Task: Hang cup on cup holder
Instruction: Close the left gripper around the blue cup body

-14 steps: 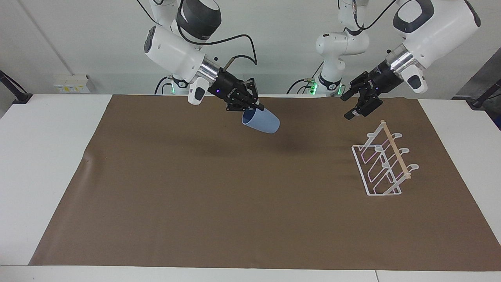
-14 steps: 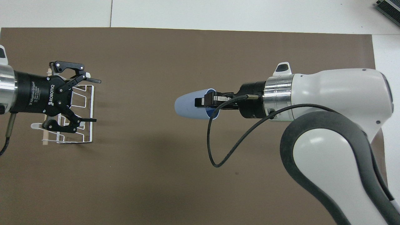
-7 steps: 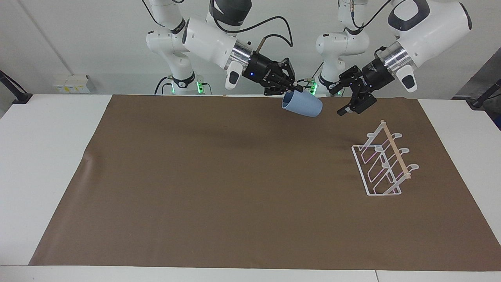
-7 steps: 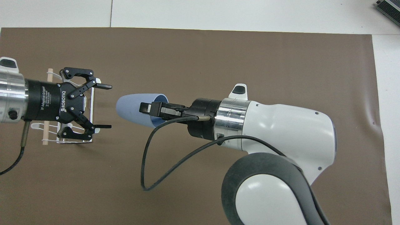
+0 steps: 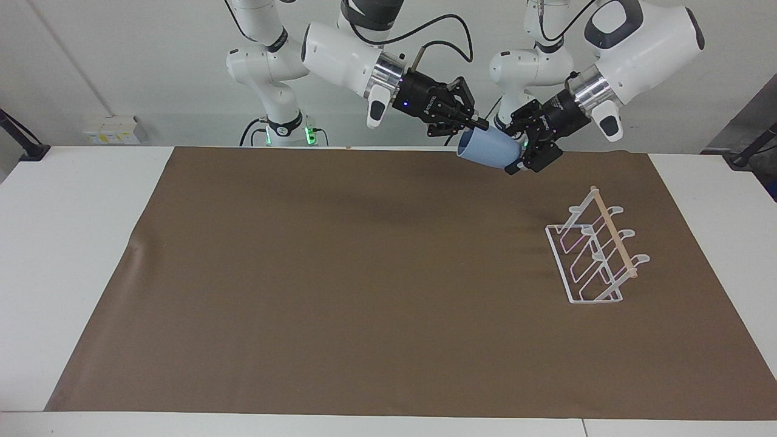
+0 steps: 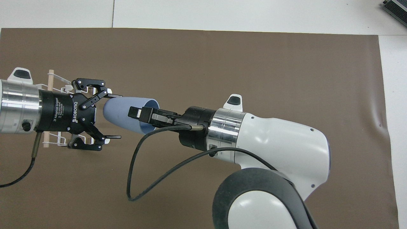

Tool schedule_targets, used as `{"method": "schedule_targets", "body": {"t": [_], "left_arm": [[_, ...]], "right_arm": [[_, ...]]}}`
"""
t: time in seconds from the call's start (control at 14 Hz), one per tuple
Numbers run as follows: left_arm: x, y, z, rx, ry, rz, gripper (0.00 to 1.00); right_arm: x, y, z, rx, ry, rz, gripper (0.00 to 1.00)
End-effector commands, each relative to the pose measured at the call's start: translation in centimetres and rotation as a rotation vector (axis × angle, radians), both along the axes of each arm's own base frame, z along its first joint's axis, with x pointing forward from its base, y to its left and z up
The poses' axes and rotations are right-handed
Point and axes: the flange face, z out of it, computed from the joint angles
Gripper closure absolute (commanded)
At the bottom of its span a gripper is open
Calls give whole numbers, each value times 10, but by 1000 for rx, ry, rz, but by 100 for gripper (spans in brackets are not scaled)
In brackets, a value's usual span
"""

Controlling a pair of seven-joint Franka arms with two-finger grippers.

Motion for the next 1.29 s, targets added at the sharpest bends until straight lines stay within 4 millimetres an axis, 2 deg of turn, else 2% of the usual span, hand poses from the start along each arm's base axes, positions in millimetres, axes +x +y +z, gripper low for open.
{"method": "schedule_targets", "body": {"t": [0.0, 0.5, 0.79, 1.0, 1.21], "left_arm": [[-7, 1, 15, -39, -1, 14, 0], [-7, -5, 20, -59, -18, 13, 0], [-6, -4, 30, -87, -32, 21, 0], [-3, 0, 31, -83, -47, 33, 0], [-9, -13, 26, -73, -52, -2, 0]], "right_arm": [[1, -6, 9, 29, -10, -28, 100], [4, -13, 13, 32, -12, -44, 100], [3, -12, 13, 33, -12, -42, 100], [4, -13, 13, 33, -12, -44, 100], [4, -13, 13, 32, -12, -45, 100]]}}
